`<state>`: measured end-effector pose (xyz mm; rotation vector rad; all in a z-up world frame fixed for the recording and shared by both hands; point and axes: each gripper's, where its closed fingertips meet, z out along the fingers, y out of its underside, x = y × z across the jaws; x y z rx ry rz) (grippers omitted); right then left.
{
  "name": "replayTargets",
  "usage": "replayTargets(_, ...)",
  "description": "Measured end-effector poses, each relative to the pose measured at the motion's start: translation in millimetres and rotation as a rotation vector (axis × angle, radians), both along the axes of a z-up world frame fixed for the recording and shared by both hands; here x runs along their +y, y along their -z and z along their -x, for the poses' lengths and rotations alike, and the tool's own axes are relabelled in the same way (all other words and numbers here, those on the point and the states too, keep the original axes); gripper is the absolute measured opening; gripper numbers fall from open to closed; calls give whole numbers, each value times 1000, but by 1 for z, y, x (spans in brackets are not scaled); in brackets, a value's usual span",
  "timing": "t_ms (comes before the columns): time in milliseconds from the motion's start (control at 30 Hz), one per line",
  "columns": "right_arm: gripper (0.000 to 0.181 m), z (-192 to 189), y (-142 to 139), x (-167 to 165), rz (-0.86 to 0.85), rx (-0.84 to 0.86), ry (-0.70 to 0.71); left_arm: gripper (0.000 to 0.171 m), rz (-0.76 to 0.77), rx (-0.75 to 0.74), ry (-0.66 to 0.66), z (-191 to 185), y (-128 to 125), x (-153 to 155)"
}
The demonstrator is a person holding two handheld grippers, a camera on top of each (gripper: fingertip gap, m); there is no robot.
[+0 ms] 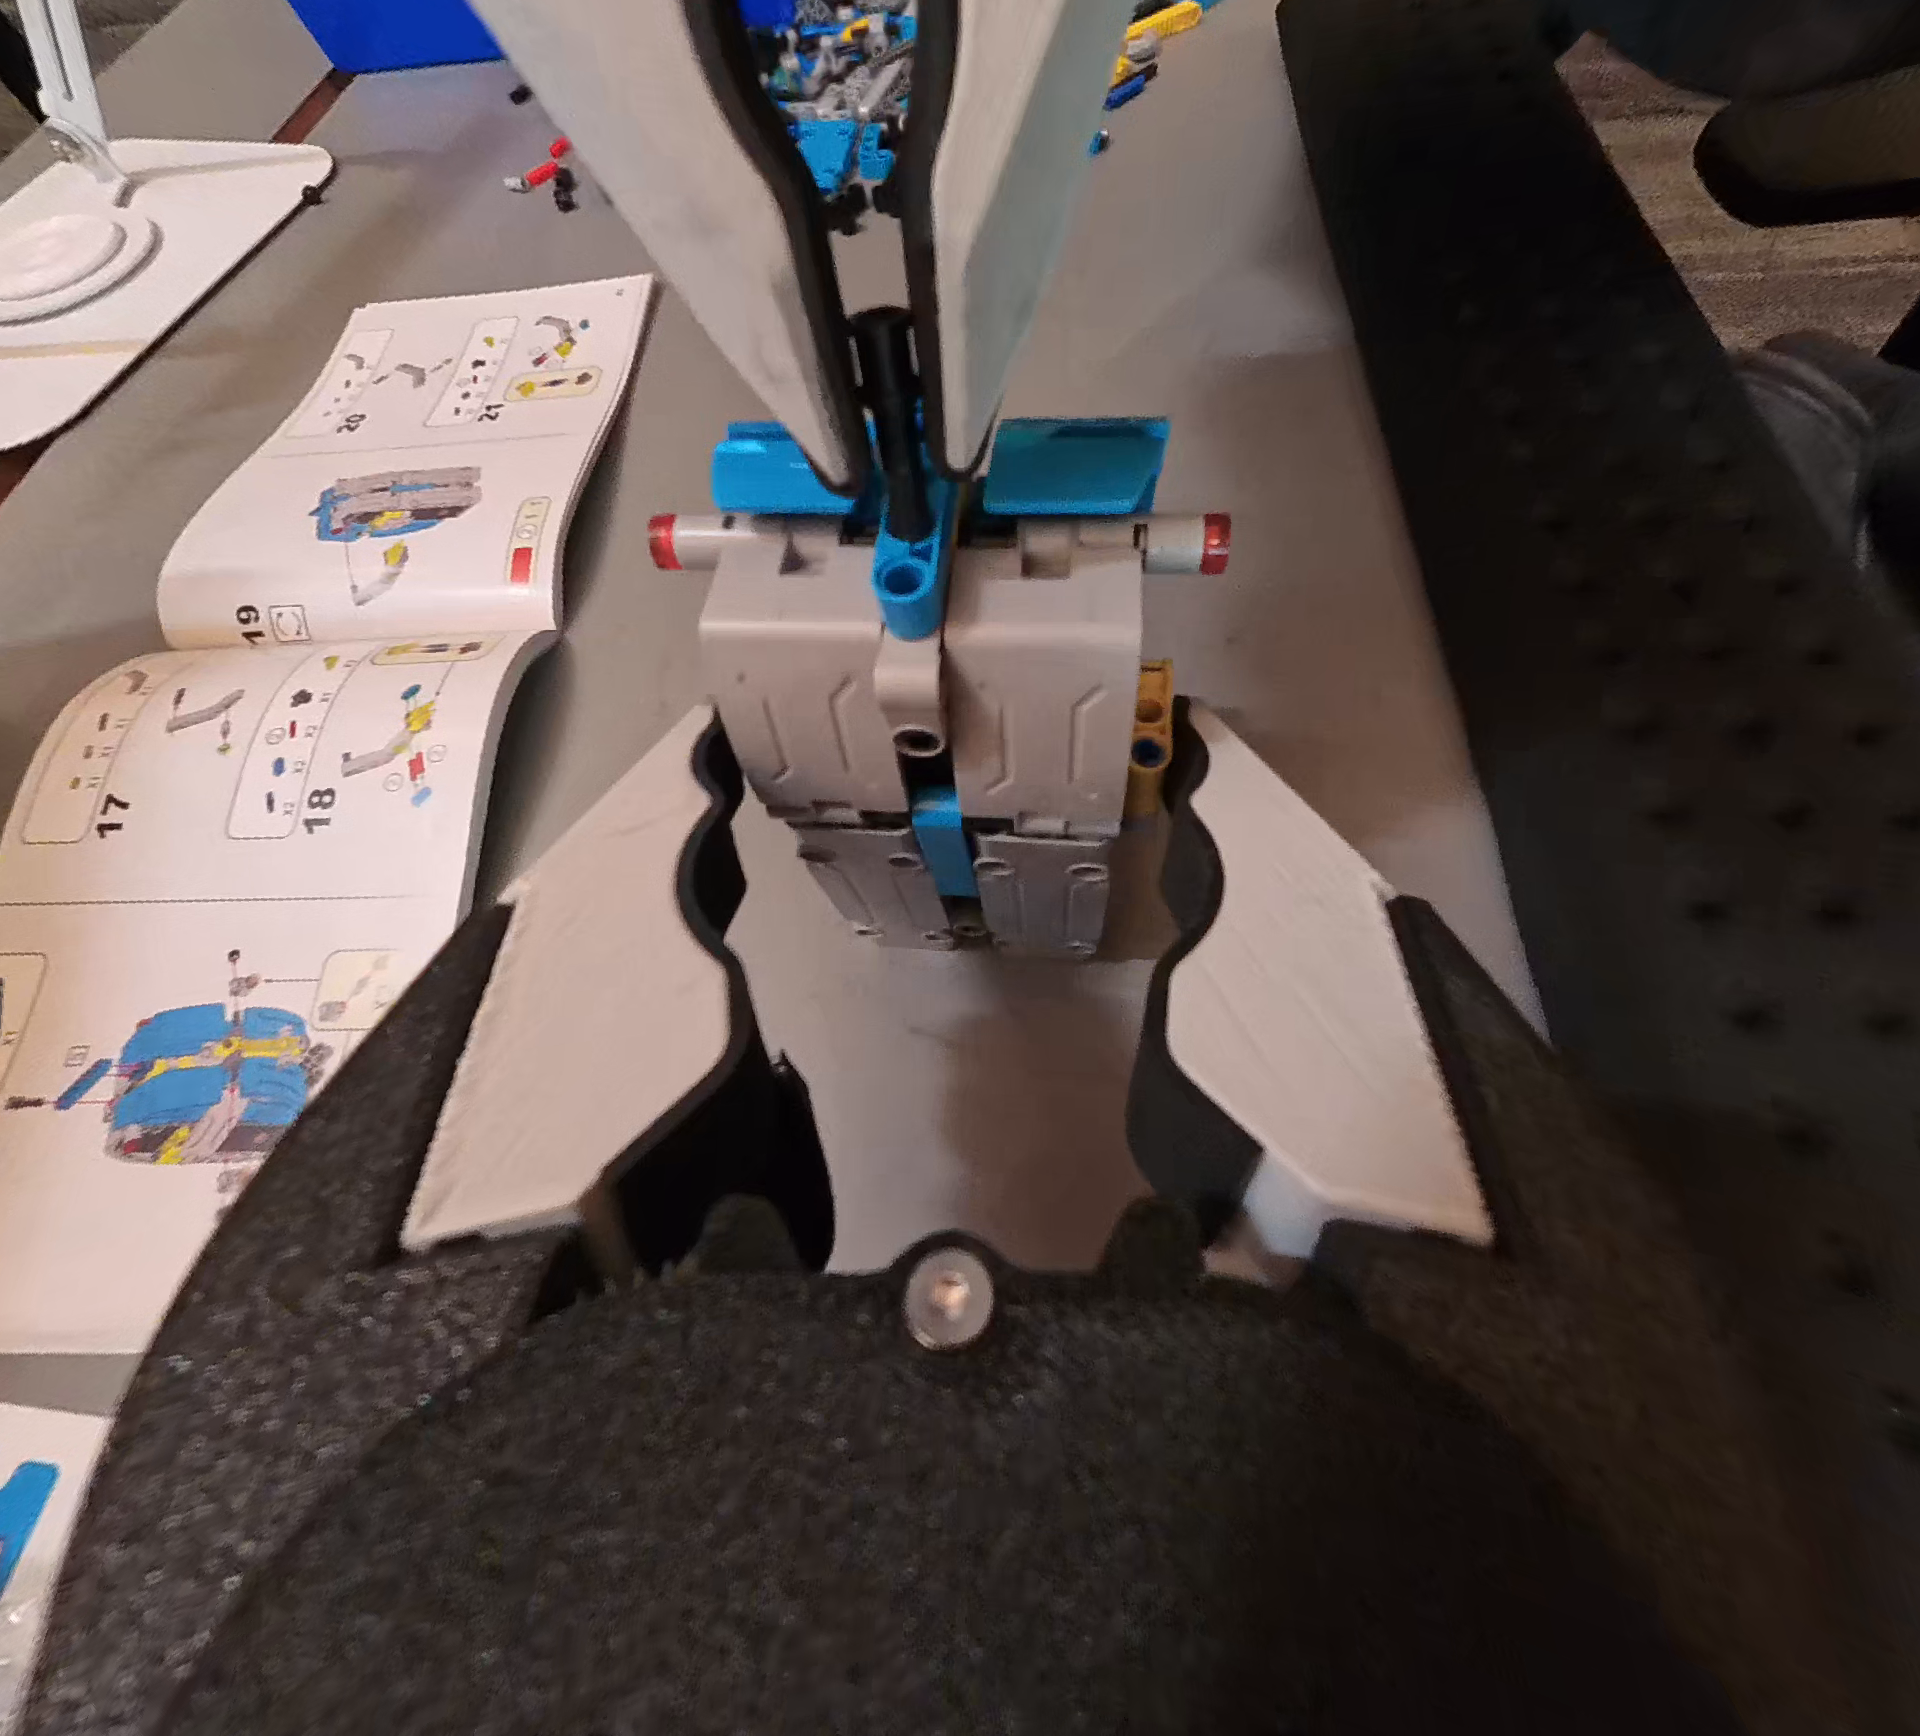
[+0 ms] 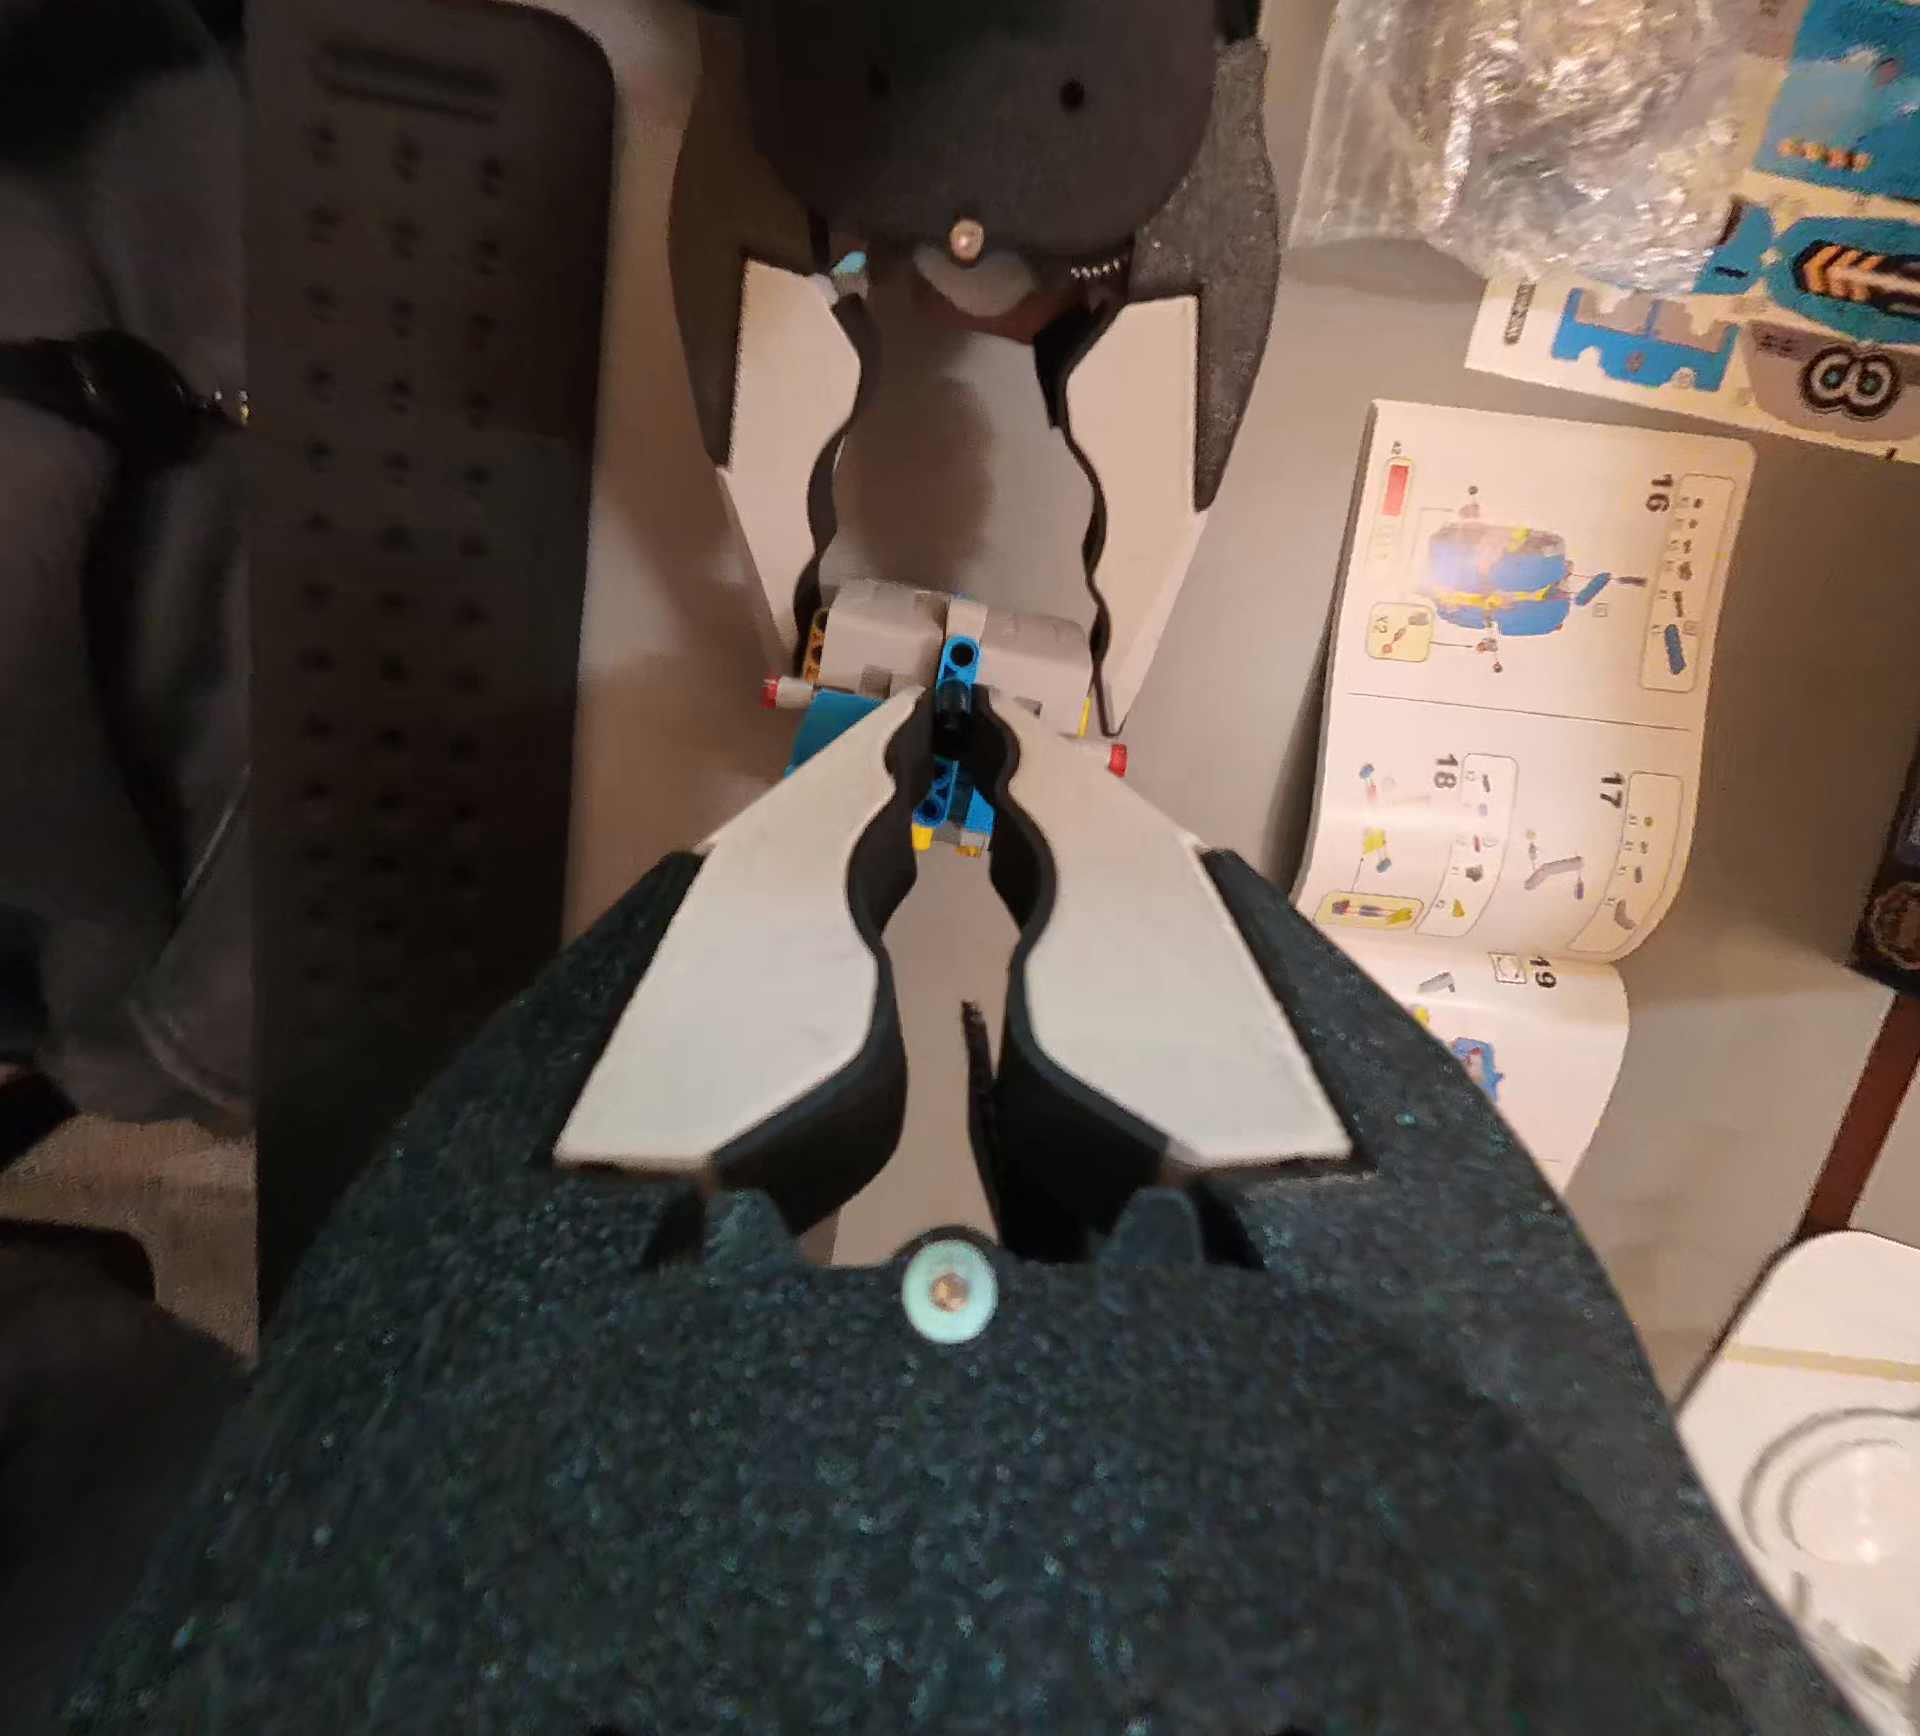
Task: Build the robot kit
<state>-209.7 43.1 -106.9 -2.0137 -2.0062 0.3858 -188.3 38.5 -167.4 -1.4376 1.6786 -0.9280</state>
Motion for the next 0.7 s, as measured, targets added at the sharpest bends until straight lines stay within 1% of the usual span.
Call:
replayTargets(133, 6, 3, -1, 2, -2, -120, -55, 82, 25, -45, 9, 0, -1, 0)
replayTargets(233, 6, 6, -5, 2, -1, -162, -70, 82, 9, -92, 24, -2, -1, -2)
replayTargets(333, 5, 8, 1, -1, 17, -211, -75, 82, 23, -125, 19, -2, -1, -3)
replayTargets(433, 6, 7, 2, -2, 9, -273, -78, 82, 10, -133, 16, -1, -2, -3)
replayTargets(700, 5, 11, 2, -3, -32, -351, -105, 82, 9, -142, 14, -1, -2, -3)
